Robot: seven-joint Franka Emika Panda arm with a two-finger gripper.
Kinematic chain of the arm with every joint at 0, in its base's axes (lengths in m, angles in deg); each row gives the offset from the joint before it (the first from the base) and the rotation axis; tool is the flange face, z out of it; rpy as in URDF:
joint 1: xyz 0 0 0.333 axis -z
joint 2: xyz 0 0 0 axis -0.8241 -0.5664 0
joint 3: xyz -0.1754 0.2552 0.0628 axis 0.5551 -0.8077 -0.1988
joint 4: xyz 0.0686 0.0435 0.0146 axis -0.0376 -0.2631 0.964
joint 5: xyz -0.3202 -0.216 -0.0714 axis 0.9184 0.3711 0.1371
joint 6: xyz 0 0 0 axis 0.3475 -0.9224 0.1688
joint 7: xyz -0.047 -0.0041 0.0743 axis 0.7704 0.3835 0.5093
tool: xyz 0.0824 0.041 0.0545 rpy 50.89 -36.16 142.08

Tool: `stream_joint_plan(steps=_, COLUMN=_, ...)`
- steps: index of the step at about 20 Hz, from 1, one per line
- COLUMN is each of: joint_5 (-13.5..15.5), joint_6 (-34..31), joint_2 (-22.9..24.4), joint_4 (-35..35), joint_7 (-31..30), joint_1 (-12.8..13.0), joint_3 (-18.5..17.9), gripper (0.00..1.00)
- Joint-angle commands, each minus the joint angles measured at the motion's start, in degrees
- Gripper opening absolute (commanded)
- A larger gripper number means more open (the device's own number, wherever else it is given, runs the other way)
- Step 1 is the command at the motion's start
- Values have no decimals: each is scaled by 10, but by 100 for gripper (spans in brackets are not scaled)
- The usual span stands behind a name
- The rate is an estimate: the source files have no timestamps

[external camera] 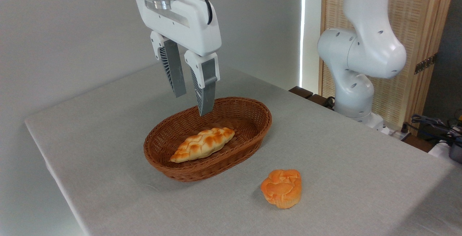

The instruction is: Put bread into the basket

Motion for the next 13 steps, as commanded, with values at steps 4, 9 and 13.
stream_joint_plan(steps=4, joint_5=0, joint_6=-4, joint_2=-11, joint_4=18, joint_7=-3, joint_1=5, joint_3=-1, gripper=100)
stream_joint_plan(steps=9, joint_5=1, joint_6=1, joint_2=-11, joint_4=18, joint_7=-9, joint_1=5, joint_3=-2, gripper=100)
stream_joint_plan(steps=13, joint_5=1, joint_6=3, joint_2=-11, joint_4=18, joint_7=-29, joint_1=5, joint_3=-1, gripper=100)
